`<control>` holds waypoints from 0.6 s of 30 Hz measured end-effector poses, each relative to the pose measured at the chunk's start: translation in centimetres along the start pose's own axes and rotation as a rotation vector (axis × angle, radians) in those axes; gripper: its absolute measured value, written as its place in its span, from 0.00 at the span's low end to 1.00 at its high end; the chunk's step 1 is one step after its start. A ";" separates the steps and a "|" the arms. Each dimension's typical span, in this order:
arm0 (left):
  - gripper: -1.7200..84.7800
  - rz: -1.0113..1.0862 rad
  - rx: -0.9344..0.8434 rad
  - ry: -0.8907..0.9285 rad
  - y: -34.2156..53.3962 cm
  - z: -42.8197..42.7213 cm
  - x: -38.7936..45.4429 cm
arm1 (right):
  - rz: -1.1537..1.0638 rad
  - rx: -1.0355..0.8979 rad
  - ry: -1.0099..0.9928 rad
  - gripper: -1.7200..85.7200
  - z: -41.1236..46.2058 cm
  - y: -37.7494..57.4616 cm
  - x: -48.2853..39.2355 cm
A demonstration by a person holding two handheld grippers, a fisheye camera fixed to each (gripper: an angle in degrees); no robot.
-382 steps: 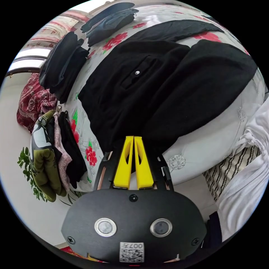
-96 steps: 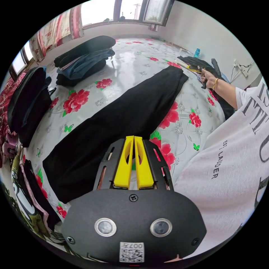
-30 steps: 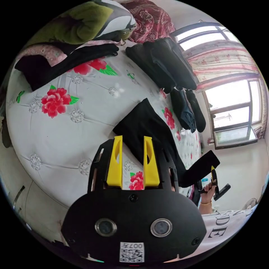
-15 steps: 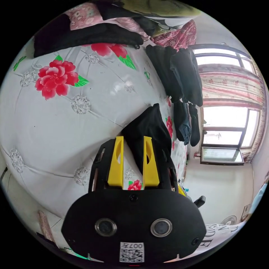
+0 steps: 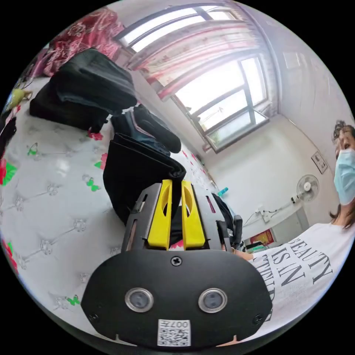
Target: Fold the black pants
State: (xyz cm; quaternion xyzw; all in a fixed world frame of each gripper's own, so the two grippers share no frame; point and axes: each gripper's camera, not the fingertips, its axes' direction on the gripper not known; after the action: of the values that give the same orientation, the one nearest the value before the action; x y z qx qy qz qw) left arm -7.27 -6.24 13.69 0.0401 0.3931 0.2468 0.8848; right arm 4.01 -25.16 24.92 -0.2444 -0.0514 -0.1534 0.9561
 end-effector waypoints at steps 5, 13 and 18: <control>0.08 0.358 -0.367 0.078 0.2 16.5 9.0 | 0.290 0.026 0.056 0.10 -2.5 4.0 8.1; 0.12 0.172 -0.569 0.075 5.5 22.6 6.7 | 0.526 0.074 -0.059 0.09 -3.3 8.8 15.5; 0.13 0.048 -0.419 -0.181 3.9 15.0 1.6 | 0.550 0.075 -0.204 0.09 -1.3 8.3 19.3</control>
State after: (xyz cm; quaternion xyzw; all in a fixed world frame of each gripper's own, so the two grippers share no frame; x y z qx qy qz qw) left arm 2.83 -0.24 23.99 -0.1130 0.2511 0.3392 0.8995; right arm 25.01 -24.09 23.35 -0.2277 -0.0849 0.1389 0.9600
